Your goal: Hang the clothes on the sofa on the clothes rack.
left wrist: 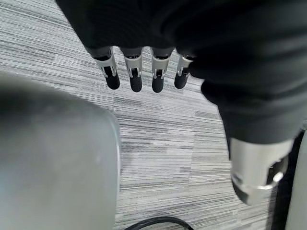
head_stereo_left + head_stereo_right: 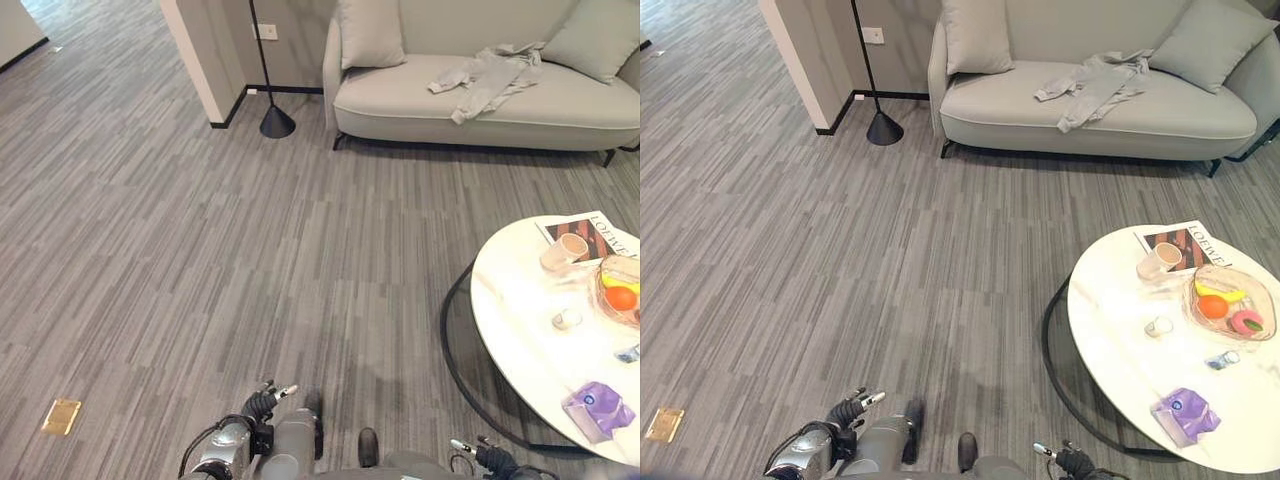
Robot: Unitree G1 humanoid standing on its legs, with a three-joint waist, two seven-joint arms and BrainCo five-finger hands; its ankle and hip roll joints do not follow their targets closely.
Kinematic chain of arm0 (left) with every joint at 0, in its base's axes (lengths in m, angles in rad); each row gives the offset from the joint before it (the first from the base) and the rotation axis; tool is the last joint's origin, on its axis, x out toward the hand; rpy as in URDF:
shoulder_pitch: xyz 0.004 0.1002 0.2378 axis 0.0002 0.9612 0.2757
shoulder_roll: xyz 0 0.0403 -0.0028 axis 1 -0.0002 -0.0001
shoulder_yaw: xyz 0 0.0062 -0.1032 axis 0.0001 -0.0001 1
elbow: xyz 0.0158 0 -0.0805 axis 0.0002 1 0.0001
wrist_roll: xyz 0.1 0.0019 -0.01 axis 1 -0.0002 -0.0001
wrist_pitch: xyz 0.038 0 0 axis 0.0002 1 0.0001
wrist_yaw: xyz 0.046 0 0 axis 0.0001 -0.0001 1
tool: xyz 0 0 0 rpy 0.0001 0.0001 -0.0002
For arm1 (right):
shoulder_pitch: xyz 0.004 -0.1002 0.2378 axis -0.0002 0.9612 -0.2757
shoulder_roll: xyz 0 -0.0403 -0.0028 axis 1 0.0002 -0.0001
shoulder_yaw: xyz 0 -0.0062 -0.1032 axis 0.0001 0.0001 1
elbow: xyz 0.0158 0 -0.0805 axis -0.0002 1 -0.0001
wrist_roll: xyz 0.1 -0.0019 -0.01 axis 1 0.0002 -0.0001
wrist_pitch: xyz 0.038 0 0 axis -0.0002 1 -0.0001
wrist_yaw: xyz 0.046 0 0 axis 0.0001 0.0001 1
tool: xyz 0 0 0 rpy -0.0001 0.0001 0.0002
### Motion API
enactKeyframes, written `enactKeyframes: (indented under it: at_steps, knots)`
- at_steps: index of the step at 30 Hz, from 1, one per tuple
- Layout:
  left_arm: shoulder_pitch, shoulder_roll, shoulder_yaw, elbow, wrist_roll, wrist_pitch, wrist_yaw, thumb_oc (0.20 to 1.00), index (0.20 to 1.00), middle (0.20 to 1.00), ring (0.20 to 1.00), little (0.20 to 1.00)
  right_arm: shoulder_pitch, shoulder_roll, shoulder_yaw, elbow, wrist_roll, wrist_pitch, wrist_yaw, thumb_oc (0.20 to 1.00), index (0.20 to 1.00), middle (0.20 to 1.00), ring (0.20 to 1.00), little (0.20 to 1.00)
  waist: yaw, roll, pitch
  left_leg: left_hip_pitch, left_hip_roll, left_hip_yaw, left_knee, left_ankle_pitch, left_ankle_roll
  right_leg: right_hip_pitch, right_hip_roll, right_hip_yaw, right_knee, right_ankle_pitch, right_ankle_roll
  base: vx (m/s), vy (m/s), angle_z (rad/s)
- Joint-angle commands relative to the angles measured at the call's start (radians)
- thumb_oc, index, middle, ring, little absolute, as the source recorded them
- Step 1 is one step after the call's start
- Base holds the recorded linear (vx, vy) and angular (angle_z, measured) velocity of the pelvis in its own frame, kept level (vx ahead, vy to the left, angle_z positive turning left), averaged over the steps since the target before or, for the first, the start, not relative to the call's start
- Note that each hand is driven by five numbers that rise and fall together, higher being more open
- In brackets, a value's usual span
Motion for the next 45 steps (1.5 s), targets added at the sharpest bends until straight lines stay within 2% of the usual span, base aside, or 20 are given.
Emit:
enactKeyframes:
  at_steps: [1, 6, 8, 11, 14, 16, 19, 20, 23, 27, 30, 31, 33, 35, 36, 37, 39, 42, 44, 45]
  knots:
    - [0.031, 0.013, 0.014, 0.005, -0.011, -0.030, 0.008, 1.000, 1.000, 1.000, 1.000, 1.000, 0.048, -0.014, 0.004, -0.037, 0.021, -0.028, -0.001, 1.000, 1.000, 1.000, 1.000, 1.000, 0.035, -0.014, -0.089, -0.043, -0.020, 0.069, 0.014, 0.080, 0.033, 0.087, -0.044, 0.135, 0.013, -0.063, 0.142, 0.44, 0.163, -0.36]
    - [0.056, 0.024, 0.046, 0.035, 0.020, -0.036, 0.002, 1.000, 1.000, 1.000, 1.000, 1.000, 0.072, -0.002, -0.007, -0.002, -0.033, -0.011, 0.023, 1.000, 1.000, 1.000, 1.000, 1.000, 0.041, -0.038, -0.174, 0.039, -0.066, 0.079, 0.004, 0.092, 0.079, 0.107, -0.131, 0.162, 0.110, -0.085, 0.202, 0.54, 0.236, -0.74]
    - [0.053, 0.031, 0.047, 0.025, 0.030, -0.031, 0.000, 1.000, 1.000, 1.000, 1.000, 1.000, 0.069, -0.011, -0.013, 0.004, -0.049, -0.007, 0.027, 1.000, 1.000, 1.000, 1.000, 1.000, 0.042, -0.052, -0.179, 0.084, -0.090, 0.079, 0.007, 0.060, 0.101, 0.056, -0.160, 0.159, 0.261, 0.013, 0.238, 0.32, 0.130, -0.27]
    - [0.046, 0.042, 0.037, -0.007, 0.029, -0.029, 0.001, 1.000, 1.000, 1.000, 1.000, 1.000, 0.052, -0.027, -0.031, -0.003, -0.037, -0.007, 0.026, 1.000, 1.000, 1.000, 1.000, 1.000, 0.029, -0.043, -0.146, 0.176, -0.104, 0.079, 0.003, 0.011, 0.133, -0.072, -0.171, 0.135, 0.537, 0.254, 0.265, 0.27, 0.158, -0.07]
    - [0.037, 0.049, 0.028, -0.008, 0.043, -0.025, 0.001, 1.000, 1.000, 1.000, 1.000, 1.000, 0.058, -0.025, -0.039, -0.010, -0.037, -0.007, 0.021, 1.000, 1.000, 1.000, 1.000, 1.000, 0.012, -0.009, -0.132, 0.251, -0.088, 0.065, -0.008, -0.031, 0.151, -0.188, -0.209, 0.027, 0.662, 0.260, 0.227, 0.36, 0.187, 0.28]
    - [0.020, 0.054, 0.022, -0.010, 0.045, -0.027, 0.004, 1.000, 1.000, 1.000, 1.000, 1.000, 0.071, -0.024, -0.043, -0.012, -0.033, -0.005, 0.024, 1.000, 1.000, 1.000, 1.000, 1.000, -0.018, 0.008, -0.123, 0.309, -0.074, 0.040, -0.014, -0.068, 0.143, -0.268, -0.194, -0.063, 0.536, 0.128, 0.207, 0.47, 0.034, 0.45]
    - [0.007, 0.053, 0.012, -0.002, 0.054, -0.030, 0.011, 1.000, 1.000, 1.000, 1.000, 1.000, 0.070, -0.022, -0.039, -0.009, -0.027, -0.003, 0.022, 1.000, 1.000, 1.000, 1.000, 1.000, -0.052, -0.001, -0.102, 0.360, -0.077, 0.015, -0.014, -0.105, 0.133, -0.301, -0.152, -0.077, 0.392, 0.103, 0.217, 0.28, -0.070, 0.60]
    - [-0.005, 0.053, -0.002, 0.001, 0.066, -0.034, 0.014, 1.000, 1.000, 1.000, 1.000, 1.000, 0.070, -0.021, -0.037, 0.002, -0.019, -0.001, 0.021, 1.000, 1.000, 1.000, 1.000, 1.000, -0.076, -0.017, -0.097, 0.402, -0.089, -0.007, -0.014, -0.144, 0.124, -0.334, -0.116, -0.070, 0.229, 0.122, 0.236, 0.53, -0.134, 0.66]
    - [-0.022, 0.042, -0.019, 0.017, 0.097, -0.039, 0.014, 1.000, 1.000, 1.000, 1.000, 1.000, 0.076, -0.013, -0.037, 0.021, -0.015, -0.001, 0.021, 1.000, 1.000, 1.000, 1.000, 1.000, -0.109, -0.025, -0.090, 0.476, -0.092, -0.034, -0.014, -0.196, 0.108, -0.389, -0.070, -0.101, 0.043, 0.198, 0.269, 0.43, -0.099, 0.56]
    - [-0.027, 0.033, -0.029, 0.026, 0.110, -0.034, 0.007, 1.000, 1.000, 1.000, 1.000, 1.000, 0.082, -0.013, -0.031, 0.035, -0.033, 0.005, 0.020, 1.000, 1.000, 1.000, 1.000, 1.000, -0.127, -0.027, -0.097, 0.513, -0.083, -0.052, -0.014, -0.228, 0.095, -0.418, -0.068, -0.189, 0.011, 0.232, 0.281, 0.34, -0.153, 0.64]
    - [-0.024, 0.015, -0.054, 0.032, 0.141, -0.034, 0.005, 1.000, 1.000, 1.000, 1.000, 1.000, 0.094, -0.022, -0.022, 0.043, -0.035, 0.006, 0.019, 1.000, 1.000, 1.000, 1.000, 1.000, -0.134, -0.024, -0.128, 0.536, -0.057, -0.053, -0.014, -0.257, 0.090, -0.376, -0.050, -0.173, 0.008, 0.233, 0.240, 0.34, -0.220, 0.29]
    - [-0.023, 0.011, -0.058, 0.033, 0.142, -0.036, 0.005, 1.000, 1.000, 1.000, 1.000, 1.000, 0.100, -0.024, -0.025, 0.044, -0.031, 0.008, 0.022, 1.000, 1.000, 1.000, 1.000, 1.000, -0.139, -0.017, -0.134, 0.547, -0.034, -0.053, -0.014, -0.245, 0.080, -0.361, -0.037, -0.153, 0.008, 0.235, 0.231, 0.50, -0.329, 0.03]
    - [-0.023, 0.012, -0.071, 0.007, 0.129, -0.041, 0.007, 1.000, 1.000, 1.000, 1.000, 1.000, 0.098, -0.038, -0.032, 0.054, -0.016, 0.003, 0.021, 1.000, 1.000, 1.000, 1.000, 1.000, -0.140, 0.009, -0.152, 0.518, 0.017, -0.051, 0.120, -0.127, 0.027, -0.305, -0.015, -0.127, 0.008, 0.222, 0.205, 0.45, -0.300, 0.08]
    - [-0.003, 0.017, -0.073, -0.031, 0.097, -0.033, -0.001, 1.000, 1.000, 1.000, 1.000, 1.000, 0.087, -0.050, -0.031, 0.054, -0.003, -0.001, 0.027, 1.000, 1.000, 1.000, 1.000, 1.000, -0.117, -0.004, -0.138, 0.366, 0.015, -0.041, 0.483, 0.042, -0.025, -0.215, -0.016, -0.104, 0.008, 0.171, 0.164, 0.33, -0.273, -0.12]
    - [-0.003, 0.017, -0.073, -0.032, 0.096, -0.033, -0.001, 1.000, 1.000, 1.000, 1.000, 1.000, 0.087, -0.050, -0.031, 0.054, -0.003, -0.001, 0.027, 1.000, 1.000, 1.000, 1.000, 1.000, -0.118, -0.002, -0.138, 0.361, 0.017, -0.043, 0.492, 0.037, -0.026, -0.216, -0.014, -0.106, 0.008, 0.171, 0.164, 0.38, -0.326, -0.30]
    - [0.003, 0.027, -0.062, -0.041, 0.086, -0.026, 0.005, 1.000, 1.000, 1.000, 1.000, 1.000, 0.066, -0.061, -0.028, 0.049, -0.001, 0.004, 0.020, 1.000, 1.000, 1.000, 1.000, 1.000, -0.089, -0.029, -0.113, 0.266, 0.008, -0.032, 0.676, 0.086, -0.004, -0.157, -0.025, -0.082, 0.008, 0.138, 0.138, 0.32, -0.239, -0.21]
    - [0.004, 0.027, -0.061, -0.030, 0.091, -0.026, 0.006, 1.000, 1.000, 1.000, 1.000, 1.000, 0.055, -0.066, -0.028, 0.045, 0.002, 0.005, 0.019, 1.000, 1.000, 1.000, 1.000, 1.000, -0.072, -0.039, -0.103, 0.207, 0.016, -0.015, 0.722, 0.067, 0.016, -0.128, -0.032, -0.064, 0.008, 0.126, 0.133, 0.28, -0.176, -0.47]
    - [0.017, 0.022, -0.050, -0.014, 0.083, -0.030, 0.004, 1.000, 1.000, 1.000, 1.000, 1.000, 0.054, -0.075, -0.022, 0.005, 0.008, -0.003, 0.018, 1.000, 1.000, 1.000, 1.000, 1.000, -0.026, -0.056, -0.090, 0.093, 0.002, 0.031, 0.615, 0.001, 0.060, -0.064, -0.043, -0.019, 0.008, 0.088, 0.129, 0.39, -0.061, -0.56]
    - [0.026, 0.020, -0.047, -0.019, 0.082, -0.036, 0.008, 1.000, 1.000, 1.000, 1.000, 1.000, 0.043, -0.081, -0.008, -0.017, 0.004, -0.015, 0.016, 1.000, 1.000, 1.000, 1.000, 1.000, 0.013, -0.039, -0.086, 0.069, -0.034, 0.026, 0.289, -0.010, 0.064, -0.009, -0.025, 0.017, 0.008, 0.042, 0.142, 0.51, 0.027, -0.15]
    - [0.030, 0.019, -0.049, -0.037, 0.078, -0.038, 0.007, 1.000, 1.000, 1.000, 1.000, 1.000, 0.037, -0.081, -0.005, -0.025, 0.005, -0.017, 0.016, 1.000, 1.000, 1.000, 1.000, 1.000, 0.032, -0.009, -0.089, 0.040, -0.043, 0.021, 0.092, 0.068, 0.049, 0.030, -0.001, 0.037, 0.008, 0.015, 0.138, 0.44, 0.028, -0.48]
